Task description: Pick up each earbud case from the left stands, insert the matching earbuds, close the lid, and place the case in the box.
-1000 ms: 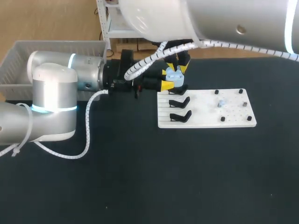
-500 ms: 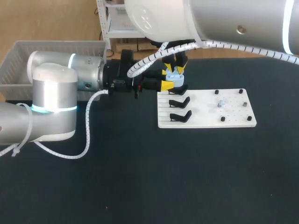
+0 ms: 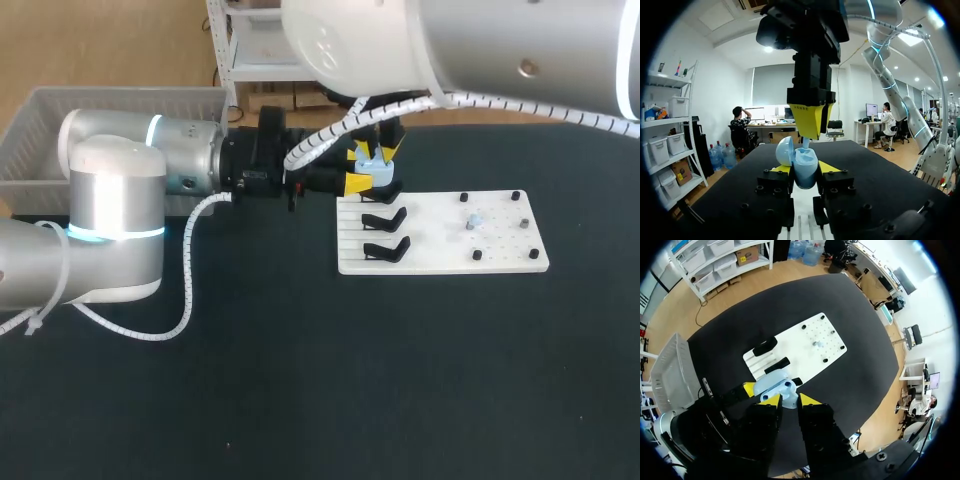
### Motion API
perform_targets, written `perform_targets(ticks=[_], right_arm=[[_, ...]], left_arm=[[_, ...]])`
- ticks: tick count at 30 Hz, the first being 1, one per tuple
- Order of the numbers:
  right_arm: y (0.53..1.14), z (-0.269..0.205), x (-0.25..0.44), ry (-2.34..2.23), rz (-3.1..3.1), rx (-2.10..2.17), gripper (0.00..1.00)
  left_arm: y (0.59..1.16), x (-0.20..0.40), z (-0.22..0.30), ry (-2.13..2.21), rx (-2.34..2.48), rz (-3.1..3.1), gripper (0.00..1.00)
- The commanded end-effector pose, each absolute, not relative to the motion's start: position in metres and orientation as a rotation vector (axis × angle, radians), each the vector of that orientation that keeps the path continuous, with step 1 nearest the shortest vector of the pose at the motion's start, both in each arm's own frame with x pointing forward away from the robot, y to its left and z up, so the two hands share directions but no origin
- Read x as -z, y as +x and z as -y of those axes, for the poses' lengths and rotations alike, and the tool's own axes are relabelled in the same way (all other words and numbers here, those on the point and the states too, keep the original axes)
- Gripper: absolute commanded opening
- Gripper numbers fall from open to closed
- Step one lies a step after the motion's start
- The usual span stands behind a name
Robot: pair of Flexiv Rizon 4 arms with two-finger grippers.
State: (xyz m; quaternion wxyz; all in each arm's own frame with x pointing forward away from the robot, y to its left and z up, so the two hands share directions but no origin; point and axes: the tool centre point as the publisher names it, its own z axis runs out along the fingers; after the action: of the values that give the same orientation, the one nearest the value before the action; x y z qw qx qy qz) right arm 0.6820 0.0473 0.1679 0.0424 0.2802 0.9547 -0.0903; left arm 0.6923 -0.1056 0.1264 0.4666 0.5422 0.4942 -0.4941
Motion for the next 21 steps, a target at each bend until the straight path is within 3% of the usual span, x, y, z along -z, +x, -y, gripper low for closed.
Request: perform_targets(ticks=[1,21], right_arm=[[0.6804,-0.0465,-0.1665,0.861,-2.923,0.274,0.0],[0.6841,-0.0461,-0.1607,0.87,-2.915,0.275,0.0]], left_arm=[[0.6905,-0.1258,0.1053,1.326,1.207,-1.212,0.0],[0.6905,-0.1258,0.1053,1.326,1.207,-1.212,0.0]])
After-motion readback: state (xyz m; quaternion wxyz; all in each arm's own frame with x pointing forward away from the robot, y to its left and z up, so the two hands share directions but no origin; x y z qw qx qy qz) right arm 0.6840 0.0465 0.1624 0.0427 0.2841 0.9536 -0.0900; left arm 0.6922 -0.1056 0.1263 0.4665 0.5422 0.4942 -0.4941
